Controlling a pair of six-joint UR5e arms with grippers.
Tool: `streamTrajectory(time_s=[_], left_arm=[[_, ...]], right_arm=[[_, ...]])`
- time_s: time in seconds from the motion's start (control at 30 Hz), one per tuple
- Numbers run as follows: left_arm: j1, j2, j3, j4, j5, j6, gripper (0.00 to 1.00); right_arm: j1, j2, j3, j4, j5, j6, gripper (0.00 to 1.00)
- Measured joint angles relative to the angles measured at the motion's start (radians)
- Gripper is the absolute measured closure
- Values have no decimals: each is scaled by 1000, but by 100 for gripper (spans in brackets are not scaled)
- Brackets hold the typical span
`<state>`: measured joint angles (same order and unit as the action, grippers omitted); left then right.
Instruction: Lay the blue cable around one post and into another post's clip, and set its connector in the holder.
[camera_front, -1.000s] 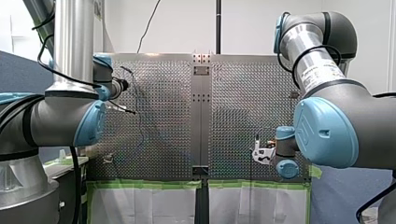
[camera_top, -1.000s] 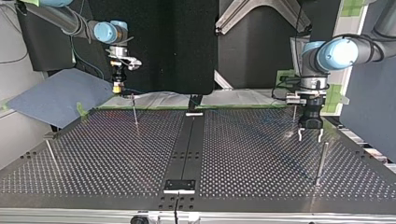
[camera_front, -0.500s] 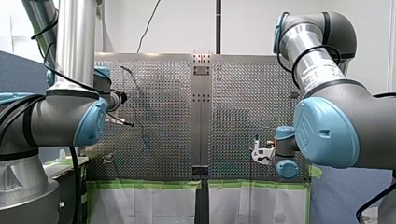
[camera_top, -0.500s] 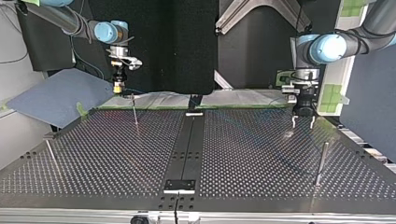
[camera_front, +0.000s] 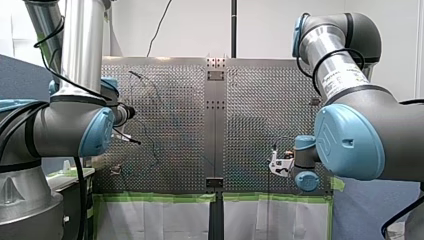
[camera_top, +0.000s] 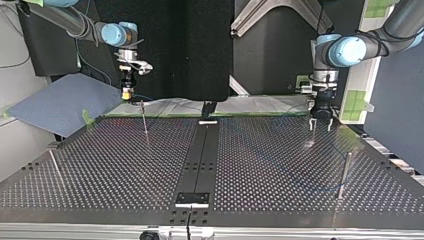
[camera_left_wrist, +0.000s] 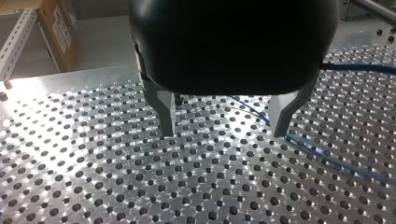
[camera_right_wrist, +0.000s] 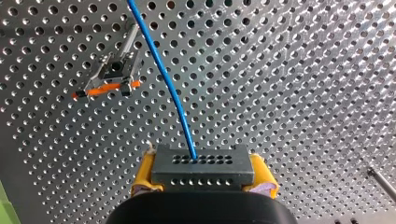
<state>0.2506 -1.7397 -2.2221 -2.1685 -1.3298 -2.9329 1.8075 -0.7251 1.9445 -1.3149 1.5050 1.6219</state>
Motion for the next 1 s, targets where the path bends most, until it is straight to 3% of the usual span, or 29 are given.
streamTrajectory(time_s=[0.27,0.4,0.63,1.0], left_arm=[[27,0,22,50,-9,-57,0],[39,0,57,30,-36,-62,0],[59,-6,121,-30,-66,-10,0],[48,-100,187,-134,-97,94,0]], right_arm=[[4,0,0,0,0,0,95],[5,0,0,0,0,0,95],[6,0,0,0,0,0,95],[11,0,0,0,0,-2,95]])
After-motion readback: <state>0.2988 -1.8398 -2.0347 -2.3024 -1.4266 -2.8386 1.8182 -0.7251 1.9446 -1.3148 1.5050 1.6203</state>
